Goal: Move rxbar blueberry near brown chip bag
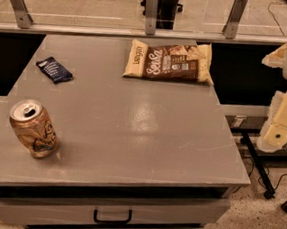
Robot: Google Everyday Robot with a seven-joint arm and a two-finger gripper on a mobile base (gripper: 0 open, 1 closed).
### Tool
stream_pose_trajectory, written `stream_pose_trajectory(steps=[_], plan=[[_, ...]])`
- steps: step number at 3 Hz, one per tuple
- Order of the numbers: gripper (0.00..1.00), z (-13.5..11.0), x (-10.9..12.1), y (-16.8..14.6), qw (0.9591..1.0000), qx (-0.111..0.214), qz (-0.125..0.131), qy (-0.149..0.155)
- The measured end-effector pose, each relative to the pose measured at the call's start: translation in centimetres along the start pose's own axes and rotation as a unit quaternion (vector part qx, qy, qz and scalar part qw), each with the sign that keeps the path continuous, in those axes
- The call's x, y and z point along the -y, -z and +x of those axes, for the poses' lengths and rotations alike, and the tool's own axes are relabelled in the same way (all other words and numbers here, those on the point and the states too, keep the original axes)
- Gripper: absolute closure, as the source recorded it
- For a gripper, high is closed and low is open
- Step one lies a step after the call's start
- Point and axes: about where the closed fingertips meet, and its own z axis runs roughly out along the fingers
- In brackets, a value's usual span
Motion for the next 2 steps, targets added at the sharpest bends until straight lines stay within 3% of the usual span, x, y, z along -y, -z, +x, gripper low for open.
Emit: stream_pose_trajectory(steps=[2], plan=[[0.00, -0.58, 0.21, -0.11, 1.0000, 0.009, 0.001, 0.003]])
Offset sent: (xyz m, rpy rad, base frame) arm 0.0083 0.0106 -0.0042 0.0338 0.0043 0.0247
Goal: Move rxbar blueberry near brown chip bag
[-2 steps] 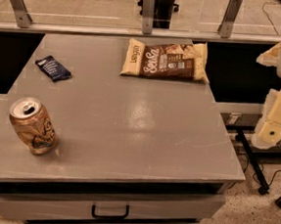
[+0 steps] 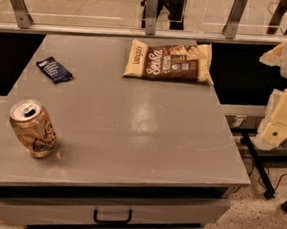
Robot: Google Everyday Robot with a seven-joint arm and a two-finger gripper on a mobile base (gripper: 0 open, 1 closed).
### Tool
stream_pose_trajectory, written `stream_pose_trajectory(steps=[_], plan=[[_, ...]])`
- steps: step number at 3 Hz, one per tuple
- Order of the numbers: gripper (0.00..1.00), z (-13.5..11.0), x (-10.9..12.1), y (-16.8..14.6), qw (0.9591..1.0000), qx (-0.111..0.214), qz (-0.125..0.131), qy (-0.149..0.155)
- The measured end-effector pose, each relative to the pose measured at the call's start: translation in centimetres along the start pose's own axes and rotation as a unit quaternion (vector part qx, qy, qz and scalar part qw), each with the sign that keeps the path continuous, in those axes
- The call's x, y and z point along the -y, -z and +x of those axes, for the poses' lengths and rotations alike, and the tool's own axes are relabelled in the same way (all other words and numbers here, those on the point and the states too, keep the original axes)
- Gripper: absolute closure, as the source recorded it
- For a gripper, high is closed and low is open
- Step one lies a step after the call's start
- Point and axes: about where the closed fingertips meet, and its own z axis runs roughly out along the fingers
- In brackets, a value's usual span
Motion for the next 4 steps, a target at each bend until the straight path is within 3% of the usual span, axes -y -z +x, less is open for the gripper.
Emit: stream_pose_trajectory(steps=[1, 2, 3, 4], plan=[[0.00, -4.5, 0.8, -1.6, 0.9985, 0.044, -0.002, 0.031], [0.00, -14.4, 1.2, -3.0, 0.9876, 0.122, -0.001, 0.098], [0.00, -14.5, 1.2, -3.0, 0.9872, 0.128, 0.000, 0.096], [0.00, -16.7, 1.7, -5.1, 0.9836, 0.161, -0.002, 0.081]])
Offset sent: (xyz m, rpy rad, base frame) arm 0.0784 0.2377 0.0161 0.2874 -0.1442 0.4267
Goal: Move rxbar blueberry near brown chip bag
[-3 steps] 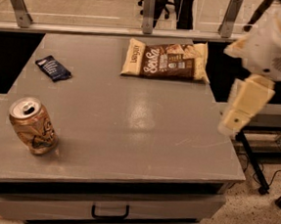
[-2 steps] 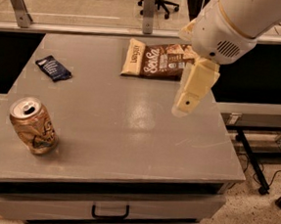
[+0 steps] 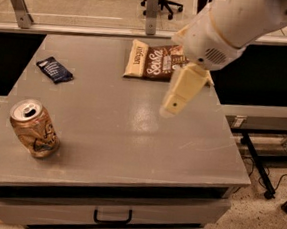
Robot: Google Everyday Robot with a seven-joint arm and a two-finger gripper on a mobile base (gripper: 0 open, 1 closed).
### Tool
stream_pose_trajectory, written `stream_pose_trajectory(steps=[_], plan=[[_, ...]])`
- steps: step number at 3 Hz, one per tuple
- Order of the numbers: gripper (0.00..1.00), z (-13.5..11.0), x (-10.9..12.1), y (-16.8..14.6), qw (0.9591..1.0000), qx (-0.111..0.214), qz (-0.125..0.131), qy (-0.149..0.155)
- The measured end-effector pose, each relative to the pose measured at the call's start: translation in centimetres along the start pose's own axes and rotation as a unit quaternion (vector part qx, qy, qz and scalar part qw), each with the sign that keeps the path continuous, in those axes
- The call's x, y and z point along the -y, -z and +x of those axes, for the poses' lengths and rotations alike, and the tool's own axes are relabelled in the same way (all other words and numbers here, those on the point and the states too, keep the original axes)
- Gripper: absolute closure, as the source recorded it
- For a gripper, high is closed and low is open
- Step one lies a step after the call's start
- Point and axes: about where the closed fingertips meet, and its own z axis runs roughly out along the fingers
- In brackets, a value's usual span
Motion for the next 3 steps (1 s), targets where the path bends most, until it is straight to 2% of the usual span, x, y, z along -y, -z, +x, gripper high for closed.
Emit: stream_pose_trajectory(steps=[1, 2, 3], plan=[[0.00, -4.5, 2.0, -5.1, 0.9979, 0.065, -0.001, -0.007], [0.00, -10.0, 3.2, -10.4, 0.9920, 0.125, -0.015, -0.010], [0.00, -14.8, 4.6, -15.9, 0.9840, 0.175, -0.017, -0.031]])
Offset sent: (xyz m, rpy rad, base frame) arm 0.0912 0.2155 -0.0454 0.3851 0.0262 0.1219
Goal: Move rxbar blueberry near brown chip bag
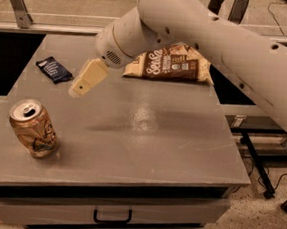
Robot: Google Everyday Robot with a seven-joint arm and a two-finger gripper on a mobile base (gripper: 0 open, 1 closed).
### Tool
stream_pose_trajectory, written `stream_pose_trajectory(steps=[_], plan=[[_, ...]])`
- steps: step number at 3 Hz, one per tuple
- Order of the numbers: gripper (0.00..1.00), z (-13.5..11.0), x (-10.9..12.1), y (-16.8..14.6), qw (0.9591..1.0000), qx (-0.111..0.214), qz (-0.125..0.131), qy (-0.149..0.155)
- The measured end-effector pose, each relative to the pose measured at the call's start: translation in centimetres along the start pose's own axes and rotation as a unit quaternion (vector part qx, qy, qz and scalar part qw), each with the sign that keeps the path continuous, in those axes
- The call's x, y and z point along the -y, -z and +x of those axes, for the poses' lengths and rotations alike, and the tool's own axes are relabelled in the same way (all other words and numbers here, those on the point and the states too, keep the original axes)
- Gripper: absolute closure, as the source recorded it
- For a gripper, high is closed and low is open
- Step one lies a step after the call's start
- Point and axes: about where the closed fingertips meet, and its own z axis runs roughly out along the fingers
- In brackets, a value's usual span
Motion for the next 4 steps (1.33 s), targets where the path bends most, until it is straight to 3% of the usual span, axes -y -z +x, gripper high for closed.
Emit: stream_pose_trajectory(steps=[1, 2, 3, 4], plan=[[0.00, 0.0, 0.0, 0.0, 1.0000, 0.000, 0.000, 0.000], [0.00, -0.7, 0.7, -3.0, 0.9997, 0.023, 0.003, -0.001], [0.00, -1.8, 2.5, -8.4, 0.9982, 0.057, 0.003, -0.017], [0.00, -1.7, 4.2, -12.9, 0.9957, 0.075, 0.012, -0.053]])
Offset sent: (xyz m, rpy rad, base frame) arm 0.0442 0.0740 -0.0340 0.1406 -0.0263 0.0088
